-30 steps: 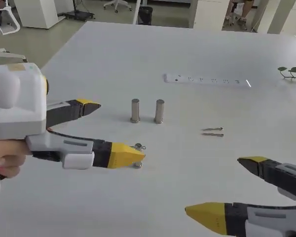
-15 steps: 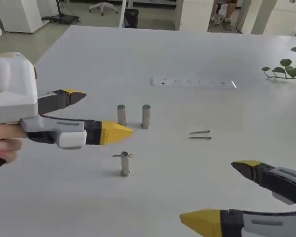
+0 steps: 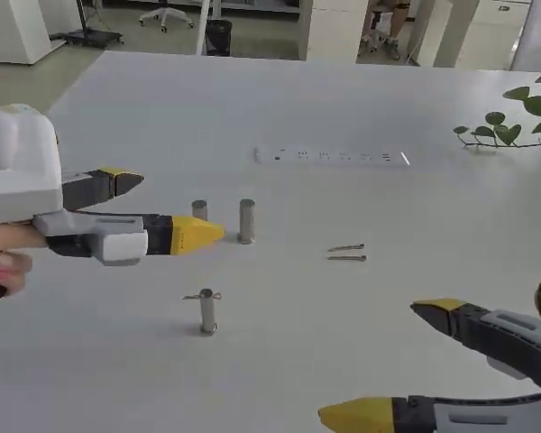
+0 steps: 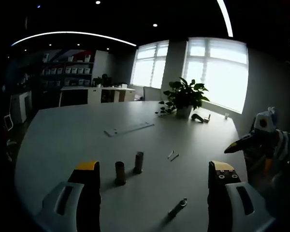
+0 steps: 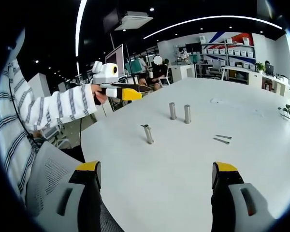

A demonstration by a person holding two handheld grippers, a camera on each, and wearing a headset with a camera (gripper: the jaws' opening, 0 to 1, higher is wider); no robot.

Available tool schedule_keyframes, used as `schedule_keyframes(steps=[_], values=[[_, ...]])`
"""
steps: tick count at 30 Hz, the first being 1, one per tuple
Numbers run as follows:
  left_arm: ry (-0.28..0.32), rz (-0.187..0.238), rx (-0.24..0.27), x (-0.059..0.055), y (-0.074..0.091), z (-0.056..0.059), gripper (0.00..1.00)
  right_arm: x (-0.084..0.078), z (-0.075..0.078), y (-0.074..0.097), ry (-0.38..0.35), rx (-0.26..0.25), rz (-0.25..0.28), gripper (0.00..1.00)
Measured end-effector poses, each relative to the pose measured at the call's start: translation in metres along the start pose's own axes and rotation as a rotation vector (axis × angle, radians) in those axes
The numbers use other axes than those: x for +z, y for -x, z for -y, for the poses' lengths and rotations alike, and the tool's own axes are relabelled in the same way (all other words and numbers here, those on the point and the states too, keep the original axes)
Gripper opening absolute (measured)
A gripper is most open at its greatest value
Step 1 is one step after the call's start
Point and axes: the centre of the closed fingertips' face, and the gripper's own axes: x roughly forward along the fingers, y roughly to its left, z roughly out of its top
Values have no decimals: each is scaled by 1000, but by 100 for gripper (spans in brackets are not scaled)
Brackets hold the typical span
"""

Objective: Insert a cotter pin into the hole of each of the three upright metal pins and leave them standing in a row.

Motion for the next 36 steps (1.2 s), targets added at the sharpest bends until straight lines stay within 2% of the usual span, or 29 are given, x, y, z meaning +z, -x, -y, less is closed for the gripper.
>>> schedule_keyframes(steps=[5, 8, 12, 23, 26, 29, 32, 36], values=[[2, -6, 9, -1, -8, -8, 91, 0, 1, 1, 5, 1, -8, 93], [-39, -21, 31, -3, -14, -15, 88, -1, 2, 1, 3, 0, -9, 93], [-60, -47, 47, -6, -24, -22, 87, -3, 3, 1, 1, -2, -18, 93], [-50, -51, 70, -7, -44, -37, 77, -6, 5, 3, -8, -13, -21, 93], [-53, -58, 92, -10, -46, -42, 74, -6, 4, 3, -9, -13, -19, 93], [-40, -43, 121, -10, -49, -46, 69, -8, 5, 3, -9, -14, -22, 93], [-40, -52, 151, -12, -53, -52, 65, -10, 5, 2, -15, -11, -28, 93], [-7, -34, 165, -12, -57, -58, 57, -10, 4, 2, -12, -8, -30, 93]])
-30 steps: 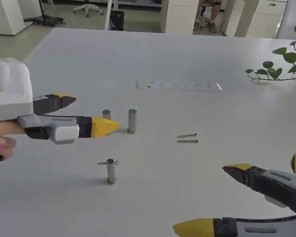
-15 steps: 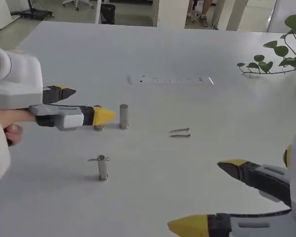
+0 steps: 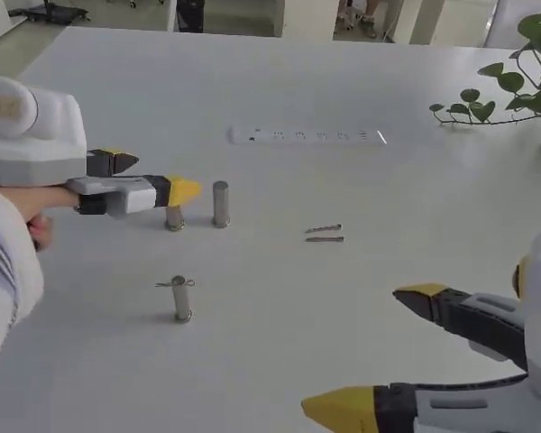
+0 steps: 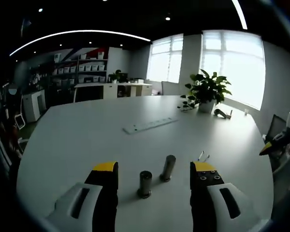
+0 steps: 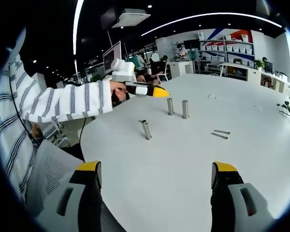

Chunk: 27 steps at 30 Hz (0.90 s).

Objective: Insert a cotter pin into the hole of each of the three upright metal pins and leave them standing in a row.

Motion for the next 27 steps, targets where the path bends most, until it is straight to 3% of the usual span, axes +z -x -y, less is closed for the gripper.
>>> schedule_keyframes(steps=[7, 11, 27], values=[[22, -17, 21, -9, -6, -7, 50, -3, 2, 0, -6, -7, -5, 93], [37, -24, 0, -14, -10, -3, 46, -5, 2, 1, -10, -9, -7, 93], [55, -84, 17, -35, -23, -8, 34, -9, -4, -1, -12, 9, -30, 93]])
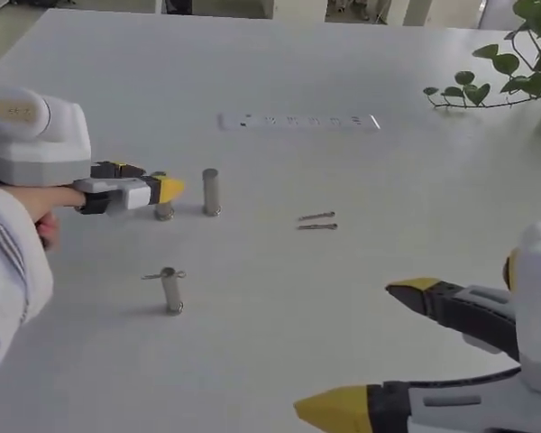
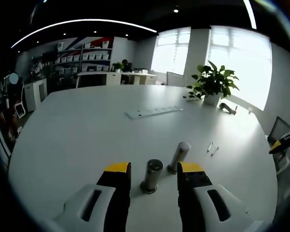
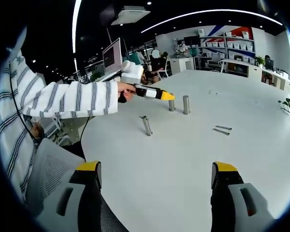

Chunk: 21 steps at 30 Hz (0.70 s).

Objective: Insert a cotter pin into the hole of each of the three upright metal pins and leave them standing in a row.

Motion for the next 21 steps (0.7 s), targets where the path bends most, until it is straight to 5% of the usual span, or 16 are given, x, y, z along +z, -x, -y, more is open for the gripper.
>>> schedule_keyframes(steps=[10, 21], values=[[-7, -23, -25, -9, -8, 1, 29, -1, -1, -1, -21, 11, 1, 93], [-30, -37, 13, -12, -12, -7, 16, 1, -3, -3, -38, 33, 8, 93]])
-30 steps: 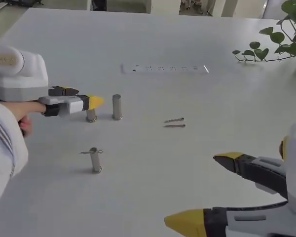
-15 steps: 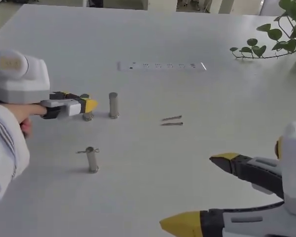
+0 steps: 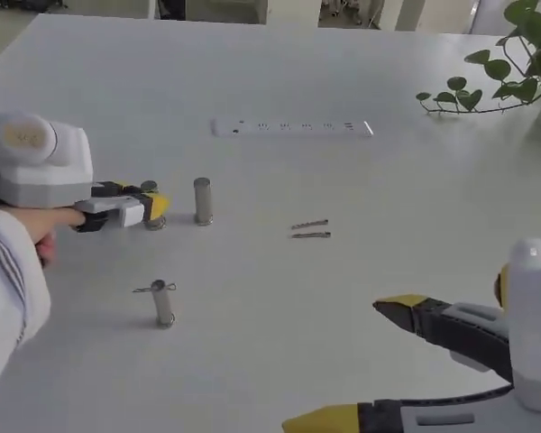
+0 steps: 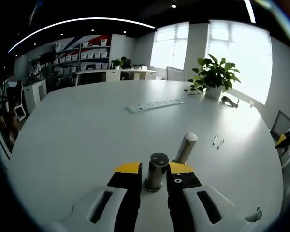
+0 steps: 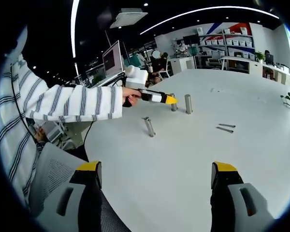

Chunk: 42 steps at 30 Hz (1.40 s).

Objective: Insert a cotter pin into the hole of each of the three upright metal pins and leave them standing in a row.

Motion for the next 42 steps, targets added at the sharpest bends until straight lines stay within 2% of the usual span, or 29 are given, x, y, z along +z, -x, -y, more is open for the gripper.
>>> schedule_keyframes(steps=[3, 6, 9, 15, 19, 22, 29, 32, 37, 42], values=[[-16, 1, -16, 1, -1, 4, 11, 0, 0, 0, 2, 2, -3, 93], [-1, -2, -7, 1, -1, 3, 11, 0, -1, -1, 3, 6, -1, 92], [-41, -6, 4, 1, -1, 3, 10, 0, -2, -3, 5, 10, -5, 92], [-3, 6, 50, 2, 0, -3, 9, 2, -4, -4, 9, 17, 2, 92], [-9, -3, 65, 1, 2, -2, 9, 2, -2, -4, -3, 10, 7, 93], [-7, 10, 68, 7, 6, -2, 9, 2, -2, -3, 0, 7, 8, 93], [11, 39, 54, 23, 21, 7, 9, 6, -4, -1, 12, 6, 16, 93], [26, 34, 43, 25, 30, 12, 9, 9, -6, -1, 20, 10, 23, 93], [5, 22, 25, 26, 50, 24, 9, 10, -10, 0, 33, 21, 25, 93], [-25, 15, 17, 29, 63, 36, 9, 14, -15, -1, 47, 34, 30, 92]])
